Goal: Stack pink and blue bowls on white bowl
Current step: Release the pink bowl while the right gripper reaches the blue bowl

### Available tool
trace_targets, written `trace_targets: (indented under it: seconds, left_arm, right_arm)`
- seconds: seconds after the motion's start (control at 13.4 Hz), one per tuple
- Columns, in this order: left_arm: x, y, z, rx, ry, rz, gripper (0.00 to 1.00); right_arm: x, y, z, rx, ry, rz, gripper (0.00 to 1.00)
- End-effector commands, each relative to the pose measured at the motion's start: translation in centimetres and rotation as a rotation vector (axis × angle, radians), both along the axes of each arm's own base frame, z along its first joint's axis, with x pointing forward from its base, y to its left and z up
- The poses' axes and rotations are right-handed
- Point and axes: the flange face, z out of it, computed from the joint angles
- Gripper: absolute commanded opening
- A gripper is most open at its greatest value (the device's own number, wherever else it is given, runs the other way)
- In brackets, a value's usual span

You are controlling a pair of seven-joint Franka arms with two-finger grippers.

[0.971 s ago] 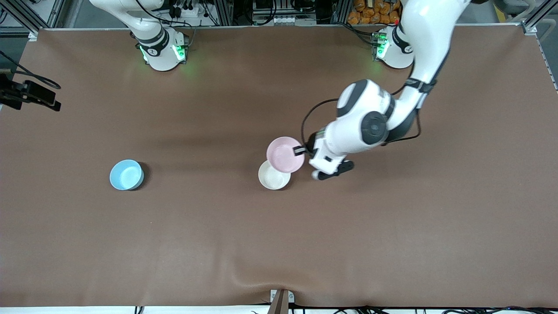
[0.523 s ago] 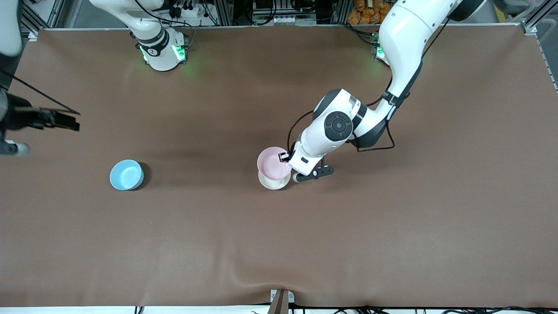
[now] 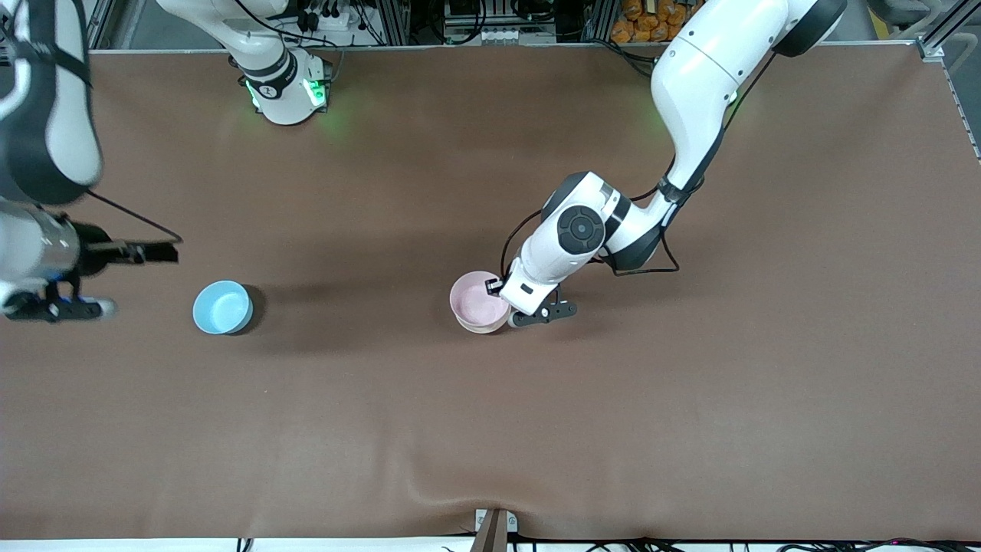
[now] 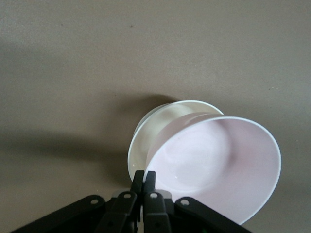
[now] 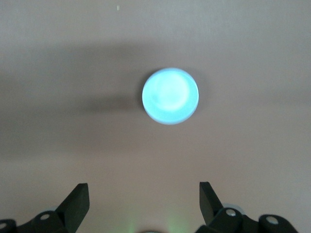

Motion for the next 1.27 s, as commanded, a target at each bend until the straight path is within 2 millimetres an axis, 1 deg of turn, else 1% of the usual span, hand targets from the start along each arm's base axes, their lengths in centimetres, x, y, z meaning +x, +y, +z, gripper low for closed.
trace_targets:
  seconds: [0.0,0.07,0.15,0.22,0.37,0.45,0.52,0.6,0.67,0.75,0.82,0.9,0.97,1.05,1.2]
  left_arm:
    - [0.5,-0.2,-0.4,0.007,-0.026,-0.008,0.0]
    - [0.5,-0.1,-0.6,0.009,-0.024,-0.007,0.0]
    - [0.5,-0.1,-0.6,0.009,-0.023,-0.006,0.0]
    - [0.4,0.0,-0.7,0.012,-0.021,-0.002,0.0]
    - [0.3,0.0,-0.8,0.013,-0.016,0.001,0.0]
    - [0.3,0.0,-1.0,0.014,-0.014,0.0,0.15]
    - [0.3,0.0,-0.9,0.014,-0.017,-0.004,0.56]
    - [0.3,-0.1,-0.6,0.013,-0.02,0.001,1.0]
    - [0.5,0.0,-0.1,0.008,-0.024,0.008,1.0]
    - [0.8,0.2,0.5,0.006,-0.028,0.018,1.0]
    - [1.3,0.8,1.8,0.006,-0.035,0.03,1.0]
    - [2.2,2.2,3.8,0.018,-0.035,0.04,1.0]
    - [3.2,4.4,6.3,0.045,-0.02,0.052,1.0]
    - [3.7,6.2,9.5,0.065,-0.019,0.055,1.0]
    - [4.2,9.8,15.2,0.099,-0.018,0.063,1.0]
  right_arm:
    - [2.0,-2.8,-6.0,-0.012,0.033,-0.016,1.0]
    - [2.3,-4.0,-8.5,-0.014,0.056,-0.03,1.0]
    - [2.6,-5.2,-10.5,-0.019,0.06,-0.039,1.0]
    - [2.9,-5.7,-11.9,-0.011,0.056,-0.015,1.0]
    - [2.7,-7.3,-14.9,-0.001,0.052,0.037,1.0]
    - [2.3,-8.3,-17.3,0.0,0.047,0.027,1.0]
    - [1.7,-9.4,-19.7,0.001,0.04,0.014,1.0]
    - [0.8,-9.9,-21.5,0.001,0.036,0.006,1.0]
    - [0.1,-9.7,-22.7,0.003,0.039,0.008,1.0]
    - [-0.4,-9.6,-23.5,0.005,0.05,0.008,1.0]
    - [-1.0,-9.7,-24.2,0.007,0.066,0.005,1.0]
    - [-1.5,-9.6,-24.8,0.01,0.08,0.005,1.0]
    - [-1.6,-9.6,-25.2,0.011,0.083,0.006,1.0]
    - [-1.6,-9.6,-25.9,0.011,0.085,0.007,1.0]
    - [-1.7,-9.7,-26.2,0.014,0.091,0.011,1.0]
